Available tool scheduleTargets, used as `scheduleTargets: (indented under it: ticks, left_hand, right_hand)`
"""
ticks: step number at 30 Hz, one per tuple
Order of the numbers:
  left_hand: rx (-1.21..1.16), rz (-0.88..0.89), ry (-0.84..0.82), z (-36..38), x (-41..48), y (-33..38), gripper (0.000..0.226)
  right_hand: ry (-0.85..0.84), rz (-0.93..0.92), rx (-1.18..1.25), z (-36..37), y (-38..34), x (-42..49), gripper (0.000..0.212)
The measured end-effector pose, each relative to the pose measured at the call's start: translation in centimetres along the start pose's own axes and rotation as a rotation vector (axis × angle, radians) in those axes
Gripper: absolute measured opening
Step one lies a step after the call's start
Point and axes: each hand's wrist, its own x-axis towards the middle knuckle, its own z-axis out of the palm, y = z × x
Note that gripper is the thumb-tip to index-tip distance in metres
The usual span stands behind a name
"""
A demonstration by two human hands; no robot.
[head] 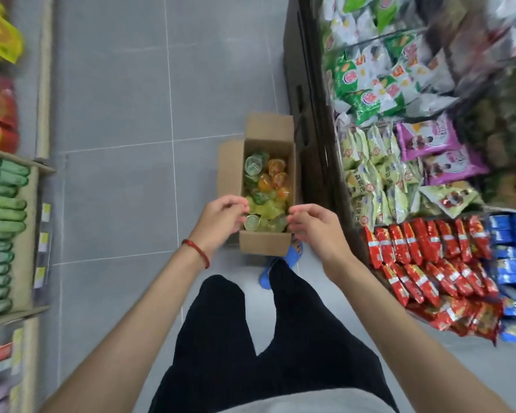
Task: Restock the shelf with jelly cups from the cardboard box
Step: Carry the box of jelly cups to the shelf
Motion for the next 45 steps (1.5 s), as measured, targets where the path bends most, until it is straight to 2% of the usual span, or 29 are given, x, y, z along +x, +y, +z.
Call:
scheduleTargets:
  ticks: [8, 15, 18, 24, 28, 31, 33, 35, 38, 42, 45]
  left_hand:
    - [0.045, -0.184, 0.129, 1.3, 16.2, -3.4, 0.018]
    - [0.259, -0.312, 0.030, 3.6, 28.2, -10.6, 0.021]
    - [0.395, -0.303, 0.105, 3.8, 32.4, -13.5, 0.015]
    - [0.596, -0.353, 0.128, 3.8, 43.1, -20.5, 0.064]
    - [0.616, -0.329, 0.156, 4.8, 48.4, -22.8, 0.069]
    - [0.571, -0.329, 0.142, 6.1, 51.8, -24.1, 0.076]
    - [0.529, -0.312, 0.159, 6.9, 53.9, -24.9, 0.073]
    - [0.504, -0.291, 0.246, 7.2, 55.4, -25.5, 0.059]
    - [0.606, -0.235, 0.352, 7.3, 56.8, -25.9, 0.038]
    - [0.776, -0.181, 0.319, 6.9, 56.9, -24.9, 0.024]
    - [0.763, -0.165, 0.271, 6.0, 56.2, -23.6, 0.024]
  right_hand:
    - [0.151, 0.132, -0.094, 1.5, 3.0, 15.1, 0.017]
    - [0.312, 0.290, -0.184, 3.2, 9.6, 26.4, 0.015]
    - [0.308, 0.342, -0.251, 4.1, 11.8, 30.2, 0.023]
    - [0.303, 0.363, -0.393, 5.2, 19.0, 39.6, 0.043]
    - [0.352, 0.304, -0.509, 5.2, 22.7, 45.0, 0.064]
    - [0.388, 0.287, -0.463, 5.3, 24.7, 49.1, 0.073]
    - [0.415, 0.285, -0.414, 5.3, 25.7, 51.6, 0.070]
    - [0.441, 0.271, -0.402, 5.3, 26.4, 53.1, 0.064]
    - [0.510, 0.270, -0.451, 5.1, 27.0, 54.4, 0.052]
    - [0.468, 0.279, -0.543, 4.6, 27.0, 54.7, 0.048]
    - [0.444, 0.271, -0.555, 4.3, 25.8, 54.1, 0.046]
